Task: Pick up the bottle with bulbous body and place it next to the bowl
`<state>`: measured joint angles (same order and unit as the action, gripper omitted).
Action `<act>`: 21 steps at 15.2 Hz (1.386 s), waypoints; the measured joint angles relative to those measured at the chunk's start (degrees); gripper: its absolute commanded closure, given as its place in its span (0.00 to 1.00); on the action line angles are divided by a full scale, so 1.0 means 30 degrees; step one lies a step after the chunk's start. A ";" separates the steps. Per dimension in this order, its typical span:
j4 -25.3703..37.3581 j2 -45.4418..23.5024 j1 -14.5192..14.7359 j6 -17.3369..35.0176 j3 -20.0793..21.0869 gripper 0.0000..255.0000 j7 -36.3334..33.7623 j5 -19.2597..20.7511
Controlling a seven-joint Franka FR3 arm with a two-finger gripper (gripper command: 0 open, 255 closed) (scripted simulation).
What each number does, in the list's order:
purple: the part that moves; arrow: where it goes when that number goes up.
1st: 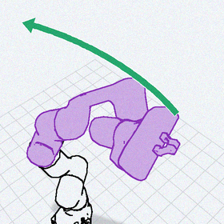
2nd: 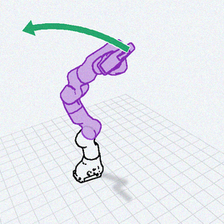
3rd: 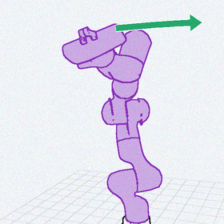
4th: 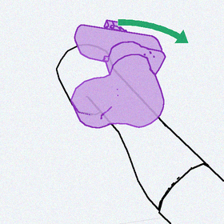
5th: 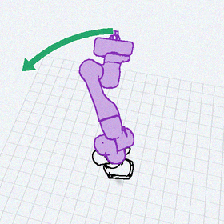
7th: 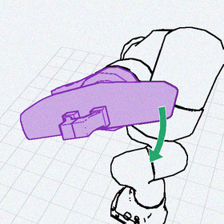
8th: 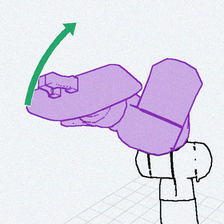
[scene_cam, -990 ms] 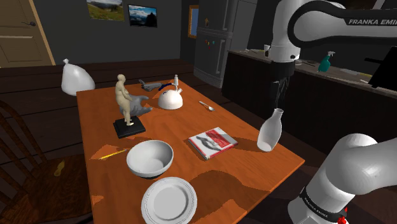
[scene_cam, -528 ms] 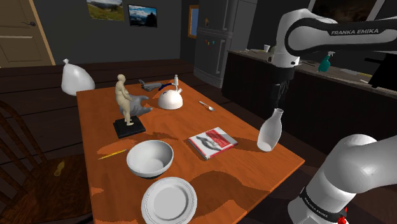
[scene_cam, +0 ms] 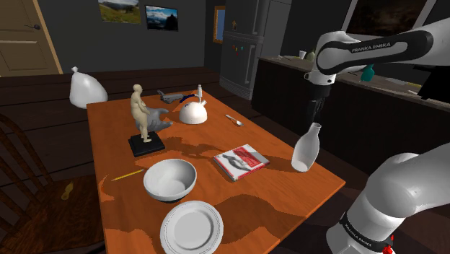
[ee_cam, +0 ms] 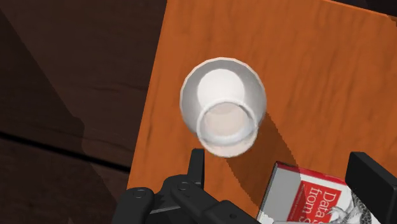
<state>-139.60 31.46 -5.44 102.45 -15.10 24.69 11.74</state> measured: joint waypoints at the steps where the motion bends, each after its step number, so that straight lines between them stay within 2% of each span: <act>1: 0.0002 -0.0457 -0.0057 0.0516 -0.0379 0.00 0.0360 0.0015; 4: -0.0043 -0.1269 -0.0193 0.1486 -0.1087 0.00 0.1052 0.0067; 10: -0.1184 -0.1690 -0.0292 0.3073 -0.1427 0.00 0.1150 0.0239; 16: -0.1339 -0.1751 -0.0302 0.3298 -0.1467 0.00 0.1154 0.0260; 17: -0.1340 -0.1751 -0.0302 0.3298 -0.1467 1.00 0.1154 0.0260; 21: -0.1331 -0.1736 -0.0301 0.3298 -0.1462 1.00 0.1154 0.0257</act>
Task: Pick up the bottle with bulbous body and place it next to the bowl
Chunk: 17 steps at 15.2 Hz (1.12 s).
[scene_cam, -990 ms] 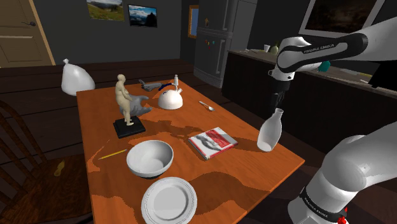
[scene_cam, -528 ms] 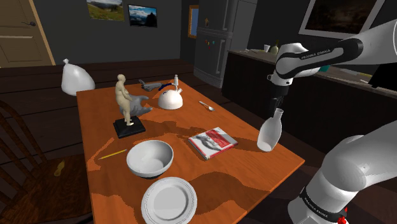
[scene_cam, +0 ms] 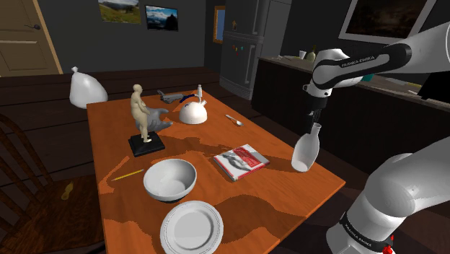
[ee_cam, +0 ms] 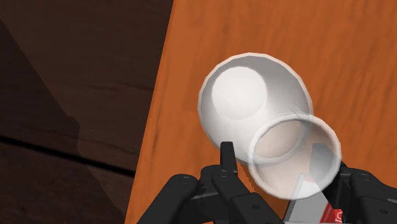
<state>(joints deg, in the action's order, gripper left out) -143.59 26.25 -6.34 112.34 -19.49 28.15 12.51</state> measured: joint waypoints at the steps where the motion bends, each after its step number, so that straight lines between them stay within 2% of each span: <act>1: 0.0001 -0.0001 0.0000 0.0000 0.0000 1.00 0.0000 0.0002; 7: 0.0073 0.0061 -0.0004 -0.0144 0.0020 1.00 0.0002 0.0000; 17: 0.2001 0.0707 0.0055 -0.2723 0.0385 1.00 0.0104 -0.0203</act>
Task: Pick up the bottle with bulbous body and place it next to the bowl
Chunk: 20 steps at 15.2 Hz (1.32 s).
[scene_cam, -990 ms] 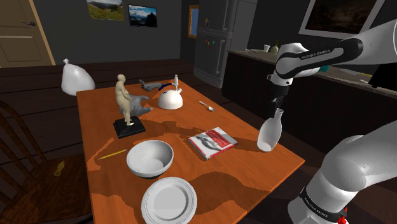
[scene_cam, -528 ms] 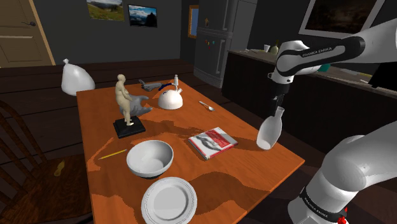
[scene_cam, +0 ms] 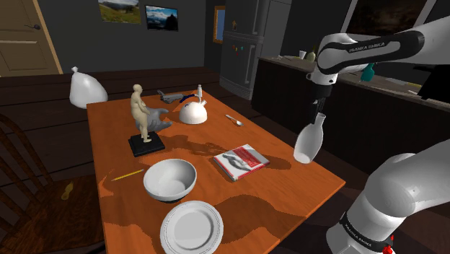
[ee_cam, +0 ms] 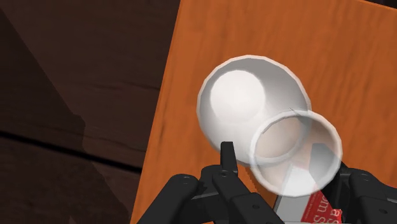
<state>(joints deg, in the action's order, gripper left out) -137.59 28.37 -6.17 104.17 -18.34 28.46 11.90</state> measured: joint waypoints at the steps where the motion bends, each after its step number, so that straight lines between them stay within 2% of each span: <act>1: 0.0171 0.0064 0.0015 -0.0240 0.0056 1.00 -0.0021 -0.0028; 20: 0.4990 0.0147 0.0205 -0.5141 0.0638 1.00 0.0290 -0.0461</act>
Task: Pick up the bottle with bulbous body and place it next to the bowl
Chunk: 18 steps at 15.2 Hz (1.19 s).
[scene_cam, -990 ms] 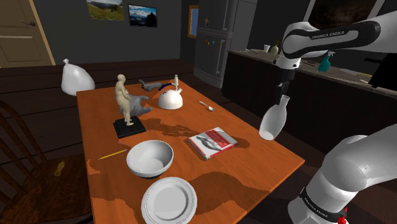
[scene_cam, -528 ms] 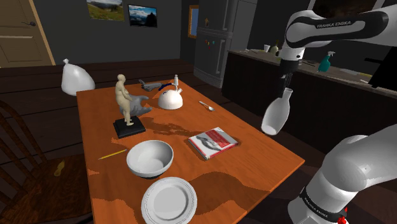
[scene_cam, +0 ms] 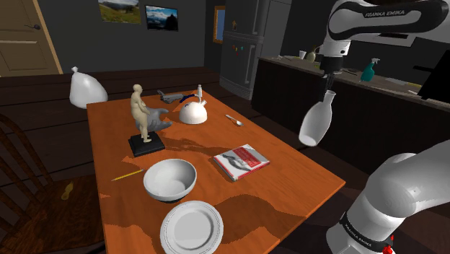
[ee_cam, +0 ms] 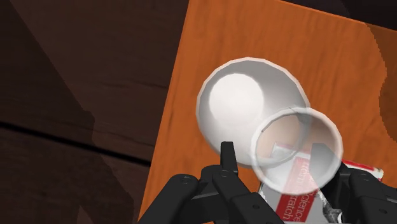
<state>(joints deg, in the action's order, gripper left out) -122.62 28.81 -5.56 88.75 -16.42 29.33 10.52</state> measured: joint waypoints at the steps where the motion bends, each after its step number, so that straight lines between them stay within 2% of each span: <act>1: 0.0323 -0.0061 0.0008 -0.0260 0.0007 1.00 0.0046 -0.0017; 18: 0.5918 -0.1409 0.0210 -0.4518 0.0238 1.00 0.0522 -0.0374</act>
<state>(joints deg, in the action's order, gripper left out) -104.87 24.58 -4.93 75.19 -15.71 30.90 9.40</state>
